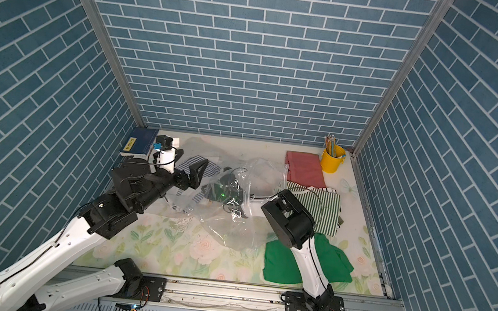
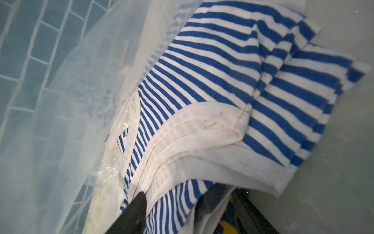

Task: Take the tank top out of the vacuum bag
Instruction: Take out the tank top from the vacuum bag.

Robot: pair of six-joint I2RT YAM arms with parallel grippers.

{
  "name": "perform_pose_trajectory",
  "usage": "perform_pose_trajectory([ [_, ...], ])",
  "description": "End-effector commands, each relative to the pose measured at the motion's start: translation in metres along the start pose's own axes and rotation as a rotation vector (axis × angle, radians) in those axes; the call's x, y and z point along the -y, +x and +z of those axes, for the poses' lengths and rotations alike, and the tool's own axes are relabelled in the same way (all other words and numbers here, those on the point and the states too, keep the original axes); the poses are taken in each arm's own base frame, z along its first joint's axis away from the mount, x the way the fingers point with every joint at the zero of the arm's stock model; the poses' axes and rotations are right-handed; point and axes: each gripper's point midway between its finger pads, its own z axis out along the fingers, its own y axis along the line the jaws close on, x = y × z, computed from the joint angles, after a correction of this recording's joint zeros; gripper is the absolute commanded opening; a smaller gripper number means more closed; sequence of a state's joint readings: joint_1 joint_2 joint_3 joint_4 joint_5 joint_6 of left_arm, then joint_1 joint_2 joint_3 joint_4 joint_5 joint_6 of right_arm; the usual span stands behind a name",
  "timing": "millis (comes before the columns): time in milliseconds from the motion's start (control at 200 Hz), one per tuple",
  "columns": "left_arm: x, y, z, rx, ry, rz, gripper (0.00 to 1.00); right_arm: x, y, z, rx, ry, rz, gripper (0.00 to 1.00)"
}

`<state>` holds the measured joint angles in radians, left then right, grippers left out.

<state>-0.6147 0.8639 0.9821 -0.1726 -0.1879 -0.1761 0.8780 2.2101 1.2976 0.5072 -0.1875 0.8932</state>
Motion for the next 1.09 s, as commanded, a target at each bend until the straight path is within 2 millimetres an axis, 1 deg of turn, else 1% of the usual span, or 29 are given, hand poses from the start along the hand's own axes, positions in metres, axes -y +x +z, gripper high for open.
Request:
perform_pose_trajectory([
  [0,-0.053,0.026,-0.002,-0.062,-0.208,0.004,1.0,0.015,0.004,0.004,-0.02,0.043,0.018,0.65],
  [125,-0.098,0.039,0.0,-0.084,-0.329,-0.105,1.0,0.013,0.005,0.005,-0.03,0.029,0.019,0.65],
  [240,-0.136,0.057,0.014,-0.117,-0.386,-0.265,1.0,0.011,0.006,0.004,-0.036,0.021,0.018,0.64],
  [330,-0.166,0.076,0.027,-0.139,-0.446,-0.411,1.0,0.009,0.006,0.004,-0.039,0.013,0.016,0.64],
  [450,-0.199,0.106,0.041,-0.172,-0.54,-0.541,1.0,0.004,0.003,0.002,-0.036,0.003,0.013,0.64],
  [480,-0.205,0.113,0.044,-0.182,-0.556,-0.557,1.0,0.002,0.003,0.001,-0.036,-0.001,0.012,0.64],
  [625,-0.227,0.157,0.061,-0.281,-0.624,-0.624,1.0,-0.001,0.002,-0.003,-0.031,-0.011,0.008,0.64],
  [685,-0.233,0.174,0.066,-0.322,-0.645,-0.639,1.0,0.001,0.004,-0.003,-0.031,-0.01,0.009,0.64],
  [795,-0.237,0.193,0.077,-0.365,-0.642,-0.659,1.0,0.001,0.004,-0.003,-0.029,-0.018,0.011,0.64],
  [890,-0.237,0.208,0.09,-0.409,-0.617,-0.676,0.99,-0.001,0.004,-0.003,-0.029,-0.027,0.012,0.64],
  [940,-0.237,0.216,0.095,-0.429,-0.608,-0.686,0.92,-0.002,0.003,-0.002,-0.03,-0.03,0.012,0.64],
  [950,-0.237,0.218,0.096,-0.433,-0.608,-0.688,0.88,-0.003,0.003,-0.002,-0.03,-0.03,0.012,0.64],
  [970,-0.237,0.221,0.097,-0.437,-0.609,-0.694,0.77,-0.003,0.003,-0.003,-0.03,-0.031,0.012,0.64],
  [1035,-0.237,0.228,0.099,-0.444,-0.599,-0.716,0.31,-0.003,0.002,-0.003,-0.028,-0.03,0.01,0.64],
  [1070,-0.236,0.23,0.099,-0.442,-0.595,-0.728,0.13,-0.003,0.001,-0.003,-0.027,-0.028,0.009,0.64],
  [1090,-0.236,0.231,0.099,-0.441,-0.594,-0.731,0.06,-0.002,0.002,-0.003,-0.026,-0.027,0.01,0.64],
])
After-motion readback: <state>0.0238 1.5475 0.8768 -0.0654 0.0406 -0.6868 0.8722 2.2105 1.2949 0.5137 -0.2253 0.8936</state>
